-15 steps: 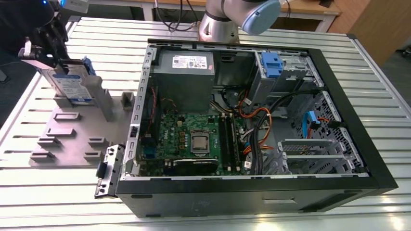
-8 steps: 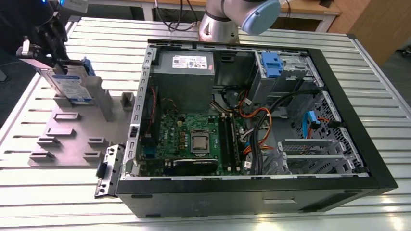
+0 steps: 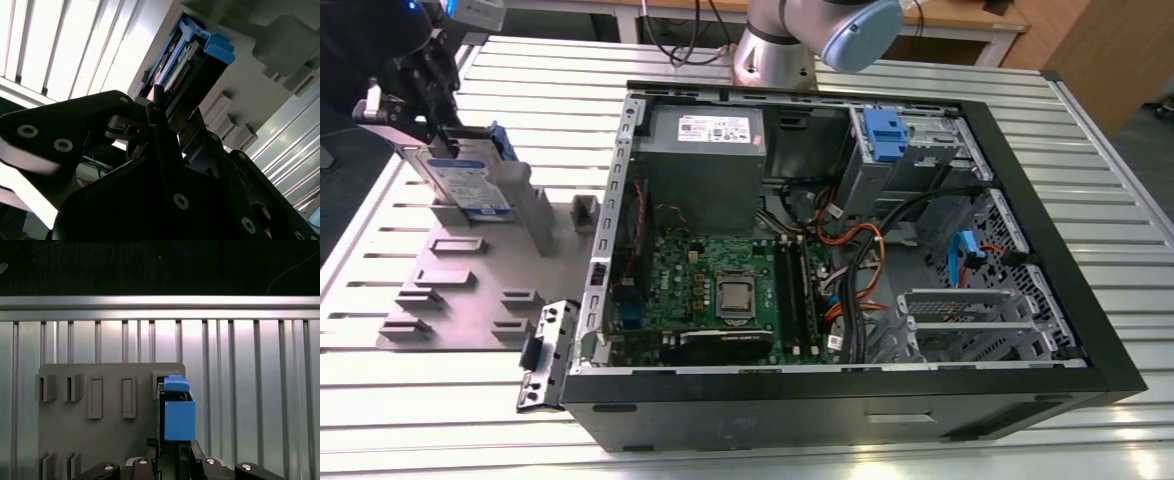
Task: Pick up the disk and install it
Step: 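Pick up the disk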
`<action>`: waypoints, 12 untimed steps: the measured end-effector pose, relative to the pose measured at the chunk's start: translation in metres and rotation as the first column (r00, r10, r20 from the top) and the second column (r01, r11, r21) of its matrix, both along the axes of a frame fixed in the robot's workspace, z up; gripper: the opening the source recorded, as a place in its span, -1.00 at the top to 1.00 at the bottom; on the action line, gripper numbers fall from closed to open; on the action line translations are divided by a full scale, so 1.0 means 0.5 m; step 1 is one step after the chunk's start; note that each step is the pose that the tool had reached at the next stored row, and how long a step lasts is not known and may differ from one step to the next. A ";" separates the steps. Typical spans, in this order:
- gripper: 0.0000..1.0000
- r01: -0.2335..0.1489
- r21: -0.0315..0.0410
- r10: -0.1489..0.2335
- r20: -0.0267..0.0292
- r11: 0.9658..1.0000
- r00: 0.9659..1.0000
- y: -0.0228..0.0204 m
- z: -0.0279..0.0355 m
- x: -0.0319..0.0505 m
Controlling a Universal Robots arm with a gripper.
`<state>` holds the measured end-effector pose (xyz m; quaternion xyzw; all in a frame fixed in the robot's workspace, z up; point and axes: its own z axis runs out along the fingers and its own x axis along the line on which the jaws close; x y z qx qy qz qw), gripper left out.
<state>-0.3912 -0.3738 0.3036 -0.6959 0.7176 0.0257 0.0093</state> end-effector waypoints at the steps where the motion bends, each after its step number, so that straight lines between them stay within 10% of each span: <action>1: 0.29 0.000 0.000 0.000 0.000 1.000 1.000 0.0000 0.000 0.000; 12: 0.29 0.000 0.000 0.000 0.000 1.000 1.000 -0.0001 -0.005 0.000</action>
